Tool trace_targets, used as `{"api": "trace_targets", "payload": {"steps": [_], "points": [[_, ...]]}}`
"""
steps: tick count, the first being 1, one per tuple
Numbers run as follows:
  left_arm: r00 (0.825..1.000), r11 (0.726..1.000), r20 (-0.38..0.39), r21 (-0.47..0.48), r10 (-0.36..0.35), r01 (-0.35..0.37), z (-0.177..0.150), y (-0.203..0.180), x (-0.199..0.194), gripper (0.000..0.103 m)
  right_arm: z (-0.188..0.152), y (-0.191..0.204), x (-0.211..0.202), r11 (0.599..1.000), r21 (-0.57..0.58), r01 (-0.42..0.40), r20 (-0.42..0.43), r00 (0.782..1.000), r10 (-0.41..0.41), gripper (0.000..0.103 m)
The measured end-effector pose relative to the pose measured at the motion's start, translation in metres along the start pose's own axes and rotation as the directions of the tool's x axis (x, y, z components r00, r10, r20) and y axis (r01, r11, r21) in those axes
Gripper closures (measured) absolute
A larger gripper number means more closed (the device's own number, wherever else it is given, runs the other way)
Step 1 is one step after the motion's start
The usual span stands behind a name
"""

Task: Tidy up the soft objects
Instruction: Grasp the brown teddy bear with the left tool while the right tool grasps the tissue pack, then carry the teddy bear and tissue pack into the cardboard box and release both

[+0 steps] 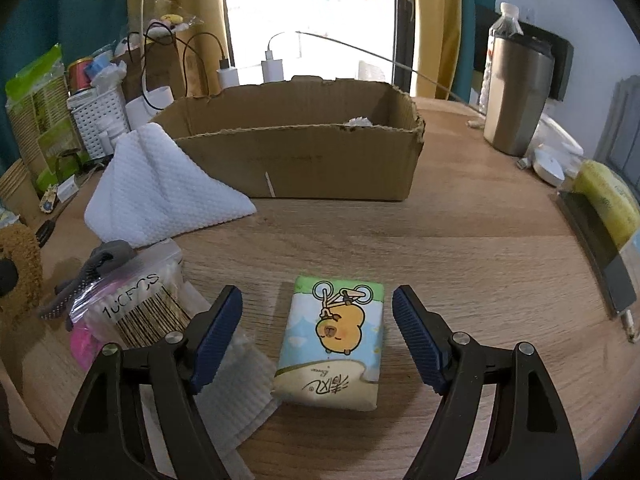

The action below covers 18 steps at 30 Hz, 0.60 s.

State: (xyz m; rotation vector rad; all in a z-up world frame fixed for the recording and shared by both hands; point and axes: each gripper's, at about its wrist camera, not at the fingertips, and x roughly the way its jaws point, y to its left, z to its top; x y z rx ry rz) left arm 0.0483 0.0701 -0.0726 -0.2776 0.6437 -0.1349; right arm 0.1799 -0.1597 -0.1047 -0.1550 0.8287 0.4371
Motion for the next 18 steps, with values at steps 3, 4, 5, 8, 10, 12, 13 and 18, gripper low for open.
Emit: {"api": "trace_targets", "payload": {"steps": [3,4,5,8,10,12,13,18], "points": [[1.000,1.000,0.002,0.009,-0.001,0.001,0.001,-0.002,0.003,0.070,0.000,0.002,0.002,1.000,-0.004,-0.002,-0.009,1.000,0.002,0.034],[1.000,1.000,0.007,0.012,-0.002,0.002,0.001,-0.003,0.003,0.070,0.000,0.003,0.003,1.000,-0.008,0.002,-0.015,1.000,-0.002,0.046],[1.000,1.000,0.011,0.014,-0.003,0.003,0.001,-0.004,0.004,0.070,-0.001,0.003,0.003,1.000,-0.012,0.005,-0.023,1.000,-0.005,0.052],[0.999,1.000,0.035,0.014,-0.007,0.007,0.003,-0.005,0.003,0.070,-0.002,0.006,0.003,1.000,-0.026,0.002,-0.025,1.000,-0.003,0.052],[0.999,1.000,0.046,0.013,-0.012,0.011,0.005,-0.005,0.003,0.070,-0.002,0.007,0.002,1.000,-0.025,0.008,-0.028,1.000,-0.008,0.052],[0.998,1.000,0.057,0.011,-0.021,0.020,0.007,-0.005,0.002,0.070,0.001,0.010,-0.003,0.999,-0.028,0.020,-0.014,1.000,-0.020,0.052],[0.998,1.000,0.064,0.011,-0.023,0.022,0.008,-0.004,0.001,0.070,0.003,0.012,-0.009,0.999,-0.032,0.028,0.005,1.000,-0.028,0.052],[0.996,0.999,0.077,0.002,-0.032,0.032,0.011,-0.001,0.000,0.070,0.020,0.026,-0.031,0.998,-0.062,0.034,0.064,0.998,-0.030,0.052]]}}
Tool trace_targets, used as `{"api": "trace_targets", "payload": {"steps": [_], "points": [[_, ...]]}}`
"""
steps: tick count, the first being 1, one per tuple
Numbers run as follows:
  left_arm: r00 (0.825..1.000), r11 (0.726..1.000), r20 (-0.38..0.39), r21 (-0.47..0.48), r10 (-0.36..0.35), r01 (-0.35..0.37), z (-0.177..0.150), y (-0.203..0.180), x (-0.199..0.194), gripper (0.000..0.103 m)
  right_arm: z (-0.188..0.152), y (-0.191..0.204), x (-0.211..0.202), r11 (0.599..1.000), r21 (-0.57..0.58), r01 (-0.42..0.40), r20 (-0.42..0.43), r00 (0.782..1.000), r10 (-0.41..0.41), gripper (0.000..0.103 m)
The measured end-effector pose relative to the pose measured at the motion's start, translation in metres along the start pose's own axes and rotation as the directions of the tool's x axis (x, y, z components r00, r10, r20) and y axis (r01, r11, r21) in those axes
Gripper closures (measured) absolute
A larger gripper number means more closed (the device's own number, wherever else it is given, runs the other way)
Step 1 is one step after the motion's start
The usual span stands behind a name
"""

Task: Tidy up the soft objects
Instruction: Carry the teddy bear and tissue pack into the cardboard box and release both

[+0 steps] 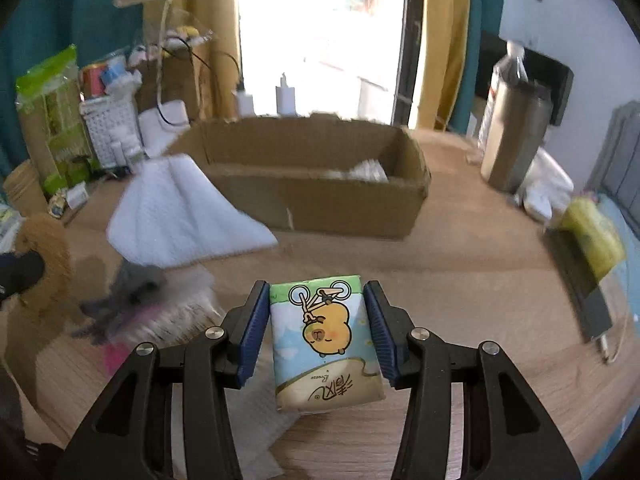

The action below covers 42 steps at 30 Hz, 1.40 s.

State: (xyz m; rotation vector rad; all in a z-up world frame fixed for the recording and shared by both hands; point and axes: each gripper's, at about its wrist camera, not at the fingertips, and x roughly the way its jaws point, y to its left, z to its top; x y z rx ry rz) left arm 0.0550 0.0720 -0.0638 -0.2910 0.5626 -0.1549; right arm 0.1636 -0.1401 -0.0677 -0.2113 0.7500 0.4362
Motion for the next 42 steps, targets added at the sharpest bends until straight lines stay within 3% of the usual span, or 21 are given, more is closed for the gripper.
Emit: {"api": "trace_targets", "payload": {"steps": [13,20,26,42], "points": [[0.998,1.000,0.055,-0.015,0.008,-0.007,0.012,0.015,-0.013,0.070,0.042,0.064,-0.019,0.989,-0.111,-0.093,0.047,0.994,0.099,0.052],[0.997,1.000,0.074,-0.008,0.015,-0.014,0.026,0.023,-0.017,0.070,0.057,0.076,-0.017,0.986,-0.121,-0.113,0.062,0.991,0.121,0.052],[0.997,1.000,0.079,0.010,0.023,-0.024,0.041,0.021,-0.012,0.070,0.069,0.074,-0.018,0.986,-0.113,-0.125,0.088,0.987,0.136,0.052],[0.997,0.996,0.045,0.066,0.065,-0.068,0.073,-0.004,0.030,0.070,0.087,0.023,-0.004,0.987,-0.087,-0.135,0.145,0.979,0.146,0.052]]}}
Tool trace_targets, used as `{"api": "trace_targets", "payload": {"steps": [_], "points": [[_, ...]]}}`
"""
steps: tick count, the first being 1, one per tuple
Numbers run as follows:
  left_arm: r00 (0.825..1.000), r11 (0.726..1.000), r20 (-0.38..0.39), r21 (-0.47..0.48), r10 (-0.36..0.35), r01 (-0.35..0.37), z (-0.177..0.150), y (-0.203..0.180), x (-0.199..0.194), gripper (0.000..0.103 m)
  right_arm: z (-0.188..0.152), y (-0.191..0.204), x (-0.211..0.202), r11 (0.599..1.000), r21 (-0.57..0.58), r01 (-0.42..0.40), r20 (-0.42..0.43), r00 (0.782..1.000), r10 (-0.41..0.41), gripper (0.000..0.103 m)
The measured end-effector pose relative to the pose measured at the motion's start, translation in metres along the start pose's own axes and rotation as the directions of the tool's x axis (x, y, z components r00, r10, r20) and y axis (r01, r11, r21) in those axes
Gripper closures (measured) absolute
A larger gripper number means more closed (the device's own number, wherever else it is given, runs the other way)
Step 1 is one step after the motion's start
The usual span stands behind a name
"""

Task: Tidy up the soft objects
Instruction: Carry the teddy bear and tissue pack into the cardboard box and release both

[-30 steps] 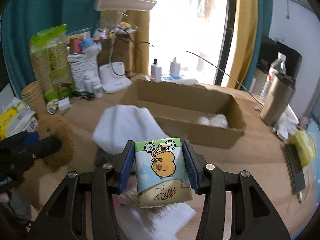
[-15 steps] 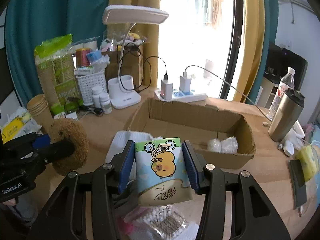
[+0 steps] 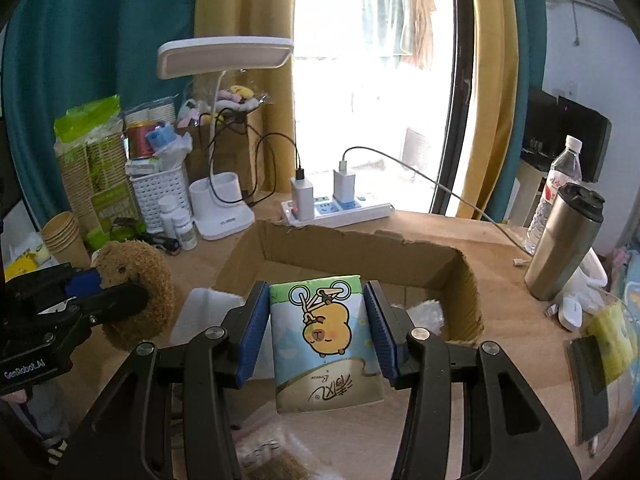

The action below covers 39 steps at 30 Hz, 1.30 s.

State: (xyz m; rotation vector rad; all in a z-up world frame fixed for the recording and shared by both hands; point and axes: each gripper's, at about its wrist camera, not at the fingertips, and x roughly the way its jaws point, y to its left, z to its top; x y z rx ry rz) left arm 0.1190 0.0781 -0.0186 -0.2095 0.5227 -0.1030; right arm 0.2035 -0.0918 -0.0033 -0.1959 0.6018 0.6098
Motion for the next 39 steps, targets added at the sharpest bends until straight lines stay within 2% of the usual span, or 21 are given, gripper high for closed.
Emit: {"api": "trace_targets", "payload": {"steps": [10,22,29,39], "points": [[0.997,0.997,-0.016,0.029,0.069,-0.069,0.019,-0.010,0.030,0.070,0.010,-0.043,0.006,0.999,0.022,-0.029,0.050,0.998,0.028,0.052],[0.994,0.994,-0.038,0.044,0.104,-0.103,0.038,-0.013,0.066,0.070,0.020,-0.069,0.026,0.995,0.056,-0.082,0.087,0.993,0.077,0.052],[0.993,0.993,-0.042,0.045,0.110,-0.109,0.052,-0.012,0.089,0.070,0.021,-0.080,0.052,0.991,0.079,-0.112,0.064,0.992,0.107,0.052],[0.987,0.993,-0.109,0.046,0.117,-0.113,0.054,-0.007,0.131,0.070,0.009,-0.084,0.082,0.985,0.099,-0.140,0.003,0.990,0.141,0.052]]}}
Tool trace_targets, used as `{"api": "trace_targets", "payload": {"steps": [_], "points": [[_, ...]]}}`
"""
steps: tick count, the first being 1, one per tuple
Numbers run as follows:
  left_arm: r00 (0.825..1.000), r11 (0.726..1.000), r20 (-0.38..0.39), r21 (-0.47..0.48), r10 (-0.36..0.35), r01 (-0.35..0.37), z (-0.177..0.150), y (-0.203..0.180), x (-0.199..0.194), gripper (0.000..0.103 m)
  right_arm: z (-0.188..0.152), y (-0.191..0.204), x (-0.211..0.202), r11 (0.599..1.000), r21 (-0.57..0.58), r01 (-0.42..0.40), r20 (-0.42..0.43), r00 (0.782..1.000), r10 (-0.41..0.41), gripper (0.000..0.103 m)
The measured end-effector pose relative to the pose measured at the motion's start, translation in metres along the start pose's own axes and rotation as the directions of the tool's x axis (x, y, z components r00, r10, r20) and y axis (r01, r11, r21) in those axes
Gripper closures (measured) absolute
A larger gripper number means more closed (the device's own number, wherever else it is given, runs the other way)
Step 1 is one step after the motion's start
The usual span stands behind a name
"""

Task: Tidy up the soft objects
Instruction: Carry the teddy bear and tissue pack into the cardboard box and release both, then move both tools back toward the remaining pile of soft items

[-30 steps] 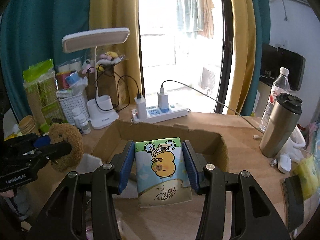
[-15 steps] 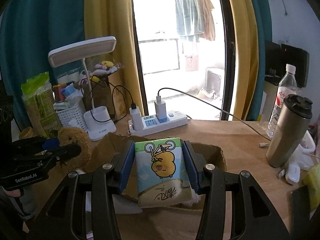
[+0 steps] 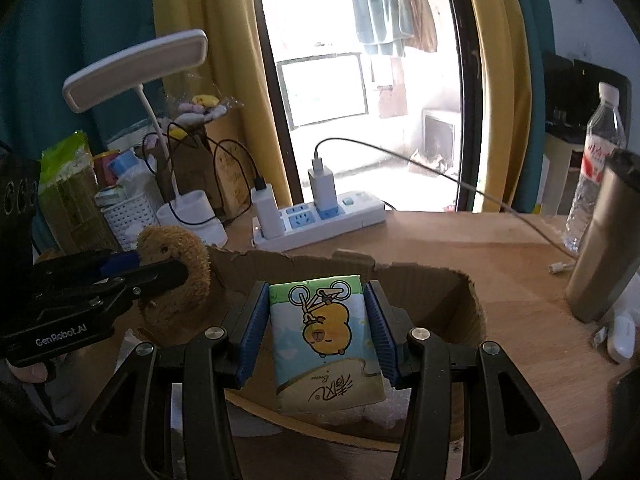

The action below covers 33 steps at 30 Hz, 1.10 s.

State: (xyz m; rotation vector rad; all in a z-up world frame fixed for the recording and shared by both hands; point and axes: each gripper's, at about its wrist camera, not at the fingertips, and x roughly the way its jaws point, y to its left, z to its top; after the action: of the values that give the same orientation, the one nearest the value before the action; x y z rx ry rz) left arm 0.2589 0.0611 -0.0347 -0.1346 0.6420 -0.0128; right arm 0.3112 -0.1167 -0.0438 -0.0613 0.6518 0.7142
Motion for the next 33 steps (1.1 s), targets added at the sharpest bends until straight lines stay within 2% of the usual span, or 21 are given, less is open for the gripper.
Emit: {"api": "trace_targets", "payload": {"steps": [12,15,16,18,20,22,24,25,33], "points": [[0.997,1.000,-0.076,-0.014,-0.019,0.018,-0.011,0.005,0.027,0.067,-0.004,0.003,0.017,1.000,0.002,-0.006,-0.039,0.999,0.006,0.052],[0.994,1.000,-0.103,-0.019,-0.024,0.023,-0.011,0.007,0.031,0.063,-0.004,0.004,0.018,1.000,0.007,-0.002,-0.045,0.999,0.003,0.052],[0.994,1.000,-0.110,-0.020,-0.023,0.021,-0.011,0.007,0.032,0.058,-0.004,0.004,0.018,1.000,0.007,-0.001,-0.047,0.999,0.002,0.052],[0.993,1.000,-0.119,-0.021,-0.023,0.021,-0.012,0.008,0.033,0.053,-0.004,0.006,0.018,1.000,0.002,0.004,-0.052,0.999,-0.004,0.048],[0.993,0.999,-0.113,-0.028,-0.023,0.020,-0.011,0.009,0.030,0.052,-0.004,0.006,0.018,1.000,0.001,0.013,-0.051,0.999,-0.013,0.033],[0.994,0.999,-0.104,-0.031,-0.020,0.017,-0.010,0.010,0.026,0.051,-0.003,0.007,0.012,1.000,0.001,0.021,-0.031,0.999,-0.021,0.032],[0.996,0.999,-0.089,-0.031,-0.020,0.018,-0.009,0.010,0.019,0.037,-0.001,0.008,0.007,1.000,-0.004,0.030,-0.016,0.999,-0.030,0.031],[0.996,0.999,-0.081,-0.033,-0.022,0.019,-0.008,0.010,0.016,0.034,0.000,0.008,0.004,0.999,-0.003,0.032,-0.011,0.999,-0.032,0.031],[0.999,0.999,-0.039,-0.032,-0.011,0.010,-0.008,0.009,-0.011,0.034,-0.001,0.014,-0.018,0.999,-0.010,0.050,0.016,0.999,-0.049,0.031]]}}
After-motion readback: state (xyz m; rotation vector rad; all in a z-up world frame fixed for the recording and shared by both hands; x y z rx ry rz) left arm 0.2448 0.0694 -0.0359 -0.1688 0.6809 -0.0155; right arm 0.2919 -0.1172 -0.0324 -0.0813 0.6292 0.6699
